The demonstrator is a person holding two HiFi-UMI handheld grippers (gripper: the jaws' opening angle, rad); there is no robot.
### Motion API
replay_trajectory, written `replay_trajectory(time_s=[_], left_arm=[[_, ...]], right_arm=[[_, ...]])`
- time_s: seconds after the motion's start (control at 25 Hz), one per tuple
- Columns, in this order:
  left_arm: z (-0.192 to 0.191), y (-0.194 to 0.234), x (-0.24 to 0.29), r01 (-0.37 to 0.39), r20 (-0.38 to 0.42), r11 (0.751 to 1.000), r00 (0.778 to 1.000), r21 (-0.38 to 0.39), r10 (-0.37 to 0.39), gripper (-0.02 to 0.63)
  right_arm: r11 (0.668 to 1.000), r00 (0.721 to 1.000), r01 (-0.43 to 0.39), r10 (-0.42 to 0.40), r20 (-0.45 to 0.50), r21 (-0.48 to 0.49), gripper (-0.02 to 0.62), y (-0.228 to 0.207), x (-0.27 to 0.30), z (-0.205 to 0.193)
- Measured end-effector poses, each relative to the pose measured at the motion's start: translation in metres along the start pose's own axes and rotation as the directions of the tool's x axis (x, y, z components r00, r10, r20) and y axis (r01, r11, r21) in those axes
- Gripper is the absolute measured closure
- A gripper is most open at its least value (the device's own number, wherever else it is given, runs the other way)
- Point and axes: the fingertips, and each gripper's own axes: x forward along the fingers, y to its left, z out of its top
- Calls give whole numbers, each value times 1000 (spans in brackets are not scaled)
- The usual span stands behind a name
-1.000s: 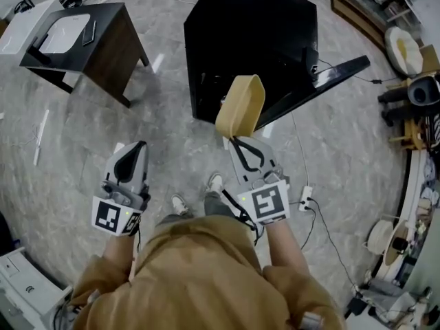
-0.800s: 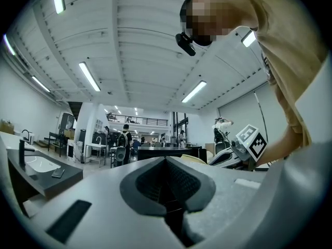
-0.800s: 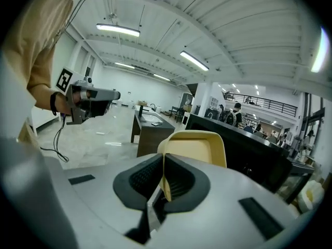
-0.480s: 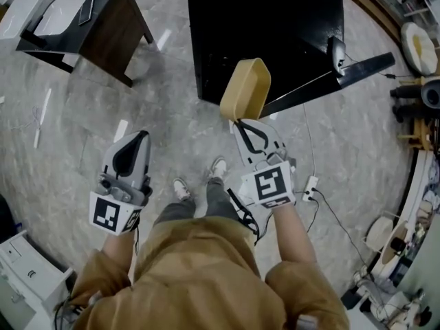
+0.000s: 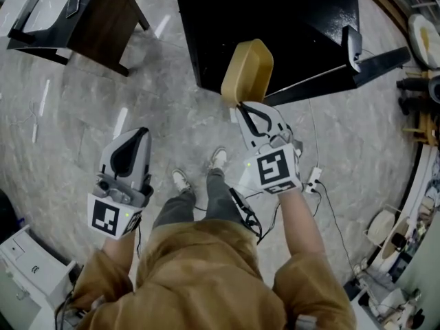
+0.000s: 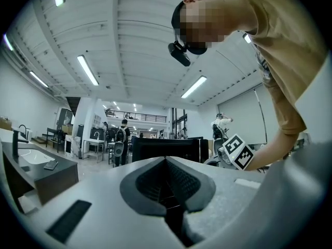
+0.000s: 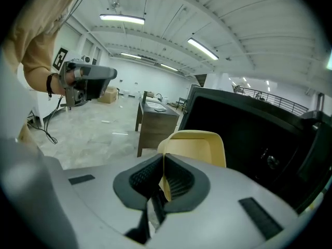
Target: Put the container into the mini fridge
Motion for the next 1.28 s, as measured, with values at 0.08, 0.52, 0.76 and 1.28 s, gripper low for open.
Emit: replay_trajectory(time_s=[0.08,0.52,0.76,1.28], left_arm=[[-7,-2,2,-3,-14,1000,1000,4,3,606],[-49,5,29,-9,-31,1000,999,-16,8,606],[-66,14,39,-18,-24,1000,1000,-16,18,606],[-79,9,59,-21,-15,999,1000,-34,20,606]], right_arm=[[1000,1000,-4,4,-4,1,589,-2,7,-8],[998,1000,14,-14,-8,-64,588,-24,57,-25],[998,999,-7,5,-34,-59,589,-29,79,-50],[996,998,-20,14,-62,-90,588,-46,117,-68]])
